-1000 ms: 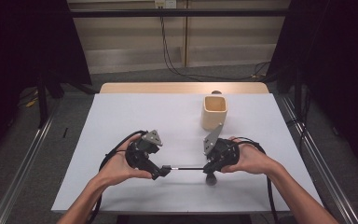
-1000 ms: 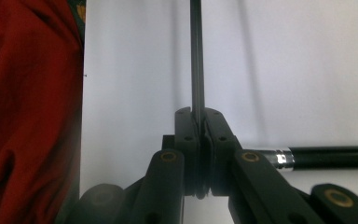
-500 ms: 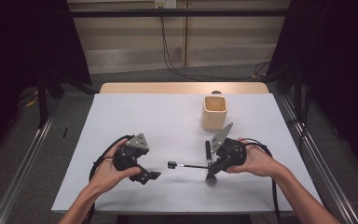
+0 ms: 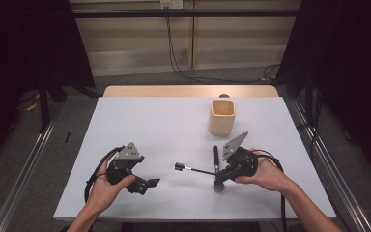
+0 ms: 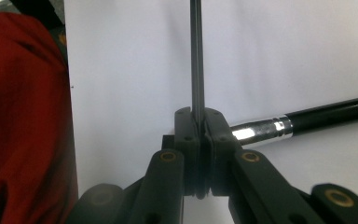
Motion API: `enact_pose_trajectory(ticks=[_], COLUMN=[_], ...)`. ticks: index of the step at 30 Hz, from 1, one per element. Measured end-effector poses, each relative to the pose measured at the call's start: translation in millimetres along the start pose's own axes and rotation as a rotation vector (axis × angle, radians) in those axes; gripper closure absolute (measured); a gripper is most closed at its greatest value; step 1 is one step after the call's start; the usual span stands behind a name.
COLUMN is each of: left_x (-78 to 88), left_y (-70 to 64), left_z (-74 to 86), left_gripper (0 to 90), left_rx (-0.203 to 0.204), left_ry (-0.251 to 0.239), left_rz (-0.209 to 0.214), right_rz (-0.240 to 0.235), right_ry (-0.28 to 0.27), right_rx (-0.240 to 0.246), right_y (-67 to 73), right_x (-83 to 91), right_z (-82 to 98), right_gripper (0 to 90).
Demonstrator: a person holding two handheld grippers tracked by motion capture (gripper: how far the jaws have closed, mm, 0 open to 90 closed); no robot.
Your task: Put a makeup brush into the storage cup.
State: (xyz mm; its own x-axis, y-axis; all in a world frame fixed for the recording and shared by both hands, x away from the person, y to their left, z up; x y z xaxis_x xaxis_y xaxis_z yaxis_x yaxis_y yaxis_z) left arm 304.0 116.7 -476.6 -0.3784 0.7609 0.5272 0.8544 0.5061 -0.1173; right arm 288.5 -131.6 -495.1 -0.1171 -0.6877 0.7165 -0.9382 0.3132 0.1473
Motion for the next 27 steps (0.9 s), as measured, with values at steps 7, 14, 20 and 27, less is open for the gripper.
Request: enact_pose_trajectory(ticks=[7, 14, 20, 27], left_x=[5.2, 6.5, 2.9, 5.7], left_y=[2.5, 4.3, 5.4, 7.5], left_z=[5.5, 8.3, 12.7, 11.7], left_gripper=[3.8, 3.8, 3.8, 3.8], left_rx=[0.016, 0.026, 0.021, 0.009], left_ry=[-0.024, -0.037, -0.027, -0.049], left_rz=[-0.018, -0.034, -0.030, -0.048], right_rz=[0.039, 0.056, 0.049, 0.042], right_ry=[-0.073, -0.190, -0.264, -0.347], right_rx=[-0.059, -0.116, -0.123, -0.136], right_y=[-0.4, -1.3, 0.3, 1.2], right_x=[-4.6, -8.5, -8.9, -8.6], right_z=[-1.3, -5.2, -10.6, -16.3], right_gripper=[85.9, 85.9, 85.9, 85.9])
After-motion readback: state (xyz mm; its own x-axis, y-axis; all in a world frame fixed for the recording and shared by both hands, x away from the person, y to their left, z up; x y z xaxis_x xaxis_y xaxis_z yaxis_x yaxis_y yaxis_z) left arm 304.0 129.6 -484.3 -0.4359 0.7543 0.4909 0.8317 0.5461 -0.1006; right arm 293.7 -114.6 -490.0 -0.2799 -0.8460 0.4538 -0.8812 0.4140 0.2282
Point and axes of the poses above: each handheld gripper's, and its own axes: x roughly backward along the jaws, z roughly out of its underside, y roughly to its left, the point moved 9 cm from there along -x, roughly forward along the jaws, and after that the axes turned 10 degrees about -y, right-handed, at the moved point
